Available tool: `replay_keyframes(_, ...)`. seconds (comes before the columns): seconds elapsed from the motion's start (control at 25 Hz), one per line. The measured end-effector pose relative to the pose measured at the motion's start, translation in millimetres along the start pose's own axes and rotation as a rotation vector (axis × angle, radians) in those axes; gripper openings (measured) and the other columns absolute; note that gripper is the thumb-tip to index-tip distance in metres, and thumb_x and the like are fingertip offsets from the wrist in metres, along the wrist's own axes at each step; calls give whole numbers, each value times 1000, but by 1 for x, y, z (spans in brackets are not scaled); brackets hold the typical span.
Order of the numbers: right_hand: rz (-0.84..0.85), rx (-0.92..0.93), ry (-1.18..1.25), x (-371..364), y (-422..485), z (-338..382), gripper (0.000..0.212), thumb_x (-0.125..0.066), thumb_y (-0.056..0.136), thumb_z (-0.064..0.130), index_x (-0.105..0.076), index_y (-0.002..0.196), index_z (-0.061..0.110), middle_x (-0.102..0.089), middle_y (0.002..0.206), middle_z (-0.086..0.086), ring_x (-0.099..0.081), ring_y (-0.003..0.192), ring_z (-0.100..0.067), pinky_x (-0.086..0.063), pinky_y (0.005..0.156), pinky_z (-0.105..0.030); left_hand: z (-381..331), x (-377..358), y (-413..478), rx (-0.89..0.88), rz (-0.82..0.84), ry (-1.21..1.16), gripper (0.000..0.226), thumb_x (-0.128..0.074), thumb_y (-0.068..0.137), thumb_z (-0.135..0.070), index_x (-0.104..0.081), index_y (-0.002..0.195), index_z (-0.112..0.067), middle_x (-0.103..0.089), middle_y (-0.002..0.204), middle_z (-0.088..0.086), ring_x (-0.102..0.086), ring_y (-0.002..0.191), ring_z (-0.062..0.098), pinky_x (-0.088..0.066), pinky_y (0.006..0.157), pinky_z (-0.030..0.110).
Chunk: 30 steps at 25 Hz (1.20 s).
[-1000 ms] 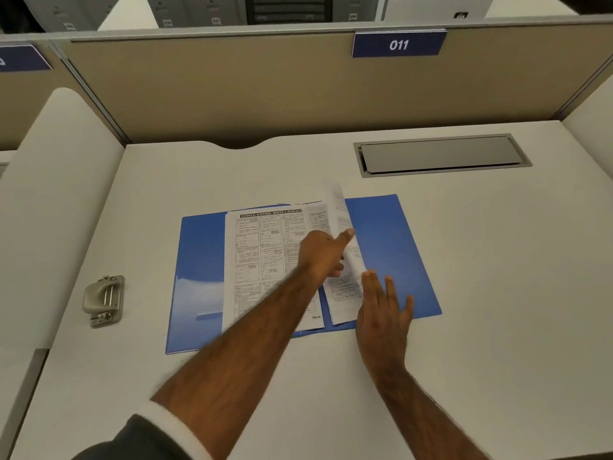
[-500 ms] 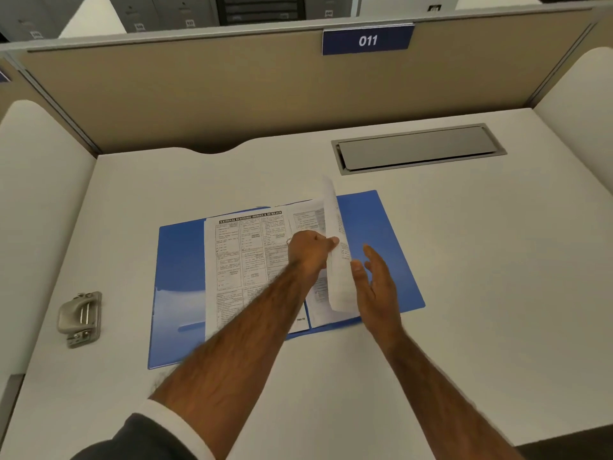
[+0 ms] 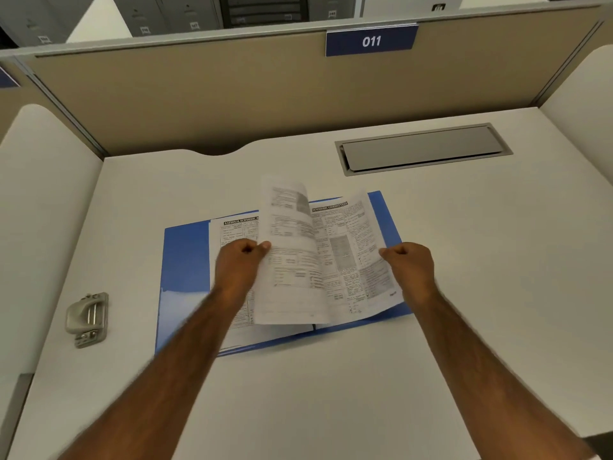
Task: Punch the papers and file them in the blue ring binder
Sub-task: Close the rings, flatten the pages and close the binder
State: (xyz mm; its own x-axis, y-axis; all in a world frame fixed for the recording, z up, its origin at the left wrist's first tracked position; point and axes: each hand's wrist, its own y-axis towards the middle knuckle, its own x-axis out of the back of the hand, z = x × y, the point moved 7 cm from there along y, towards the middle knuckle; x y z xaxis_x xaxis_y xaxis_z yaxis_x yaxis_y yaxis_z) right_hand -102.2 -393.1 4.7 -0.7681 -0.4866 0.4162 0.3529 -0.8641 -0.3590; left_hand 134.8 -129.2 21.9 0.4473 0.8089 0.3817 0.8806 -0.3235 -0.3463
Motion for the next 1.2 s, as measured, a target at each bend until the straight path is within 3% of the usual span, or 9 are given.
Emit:
replay_keyframes(0.08,-15,-17,-54,3,3,-4,18,-72,87,13,-67,78,-1,-72,84,-15,-67,75,-27,-53,65,-36,16,32,4,35,-37,4,26,-72,90,-32,-69,74,-12,-75,77,1,-71,71,20,-58,64,36)
replay_keyframes(0.24,-15,1,-131,4,6,-8,16,-71,87,11,-65,73,6,-65,73,-3,-59,67,-20,-44,55,-26,44,67,12,94,-104,18,24,-70,92,-27,-66,76,-9,-73,77,2,-71,71,22,-56,57,32)
replay_keyframes(0.48,-19,5,-127,8,9,-11,13,-72,88,11,-67,77,5,-68,79,-7,-60,68,-20,-44,55,-26,77,78,21,116,-147,120,29,-67,94,-23,-58,70,-10,-70,78,5,-68,73,26,-51,58,30)
replay_keyframes(0.56,-4,-4,-133,9,9,-12,12,-73,88,13,-68,81,4,-72,88,-13,-63,71,-21,-50,60,-30,88,80,22,124,-137,175,28,-67,95,-25,-59,72,-9,-70,82,7,-67,75,28,-54,63,36)
replay_keyframes(0.68,93,-93,-124,6,7,-18,19,-76,87,14,-64,85,0,-74,98,-20,-71,87,-37,-61,81,-49,97,81,20,112,-137,266,27,-67,94,-27,-63,76,-7,-68,78,5,-68,75,29,-54,59,33)
replay_keyframes(0.88,202,-119,-103,4,-7,-3,27,-77,87,14,-52,79,8,-75,100,-23,-71,72,-29,-53,51,-29,100,81,19,95,-151,334,31,-64,96,-30,-60,84,-2,-68,82,10,-66,71,25,-51,60,31)
replay_keyframes(1.0,258,-32,-57,-2,-18,28,25,-72,90,16,-51,77,10,-73,98,-24,-69,75,-30,-50,60,-35,99,82,21,89,-151,320,40,-57,99,-32,-61,83,5,-70,79,14,-68,69,28,-45,53,25)
replay_keyframes(1.12,357,62,37,-23,-39,68,16,-68,90,15,-54,85,9,-62,93,-27,-63,81,-34,-47,69,-45,101,83,23,101,-129,289,40,-56,100,-30,-60,82,6,-71,77,14,-70,70,29,-54,59,31)
replay_keyframes(1.2,440,113,69,-44,-58,91,12,-67,89,14,-58,89,6,-66,95,-26,-66,80,-34,-51,70,-45,103,85,25,114,-116,262,36,-57,100,-29,-58,80,1,-71,78,14,-71,73,30,-55,59,30)
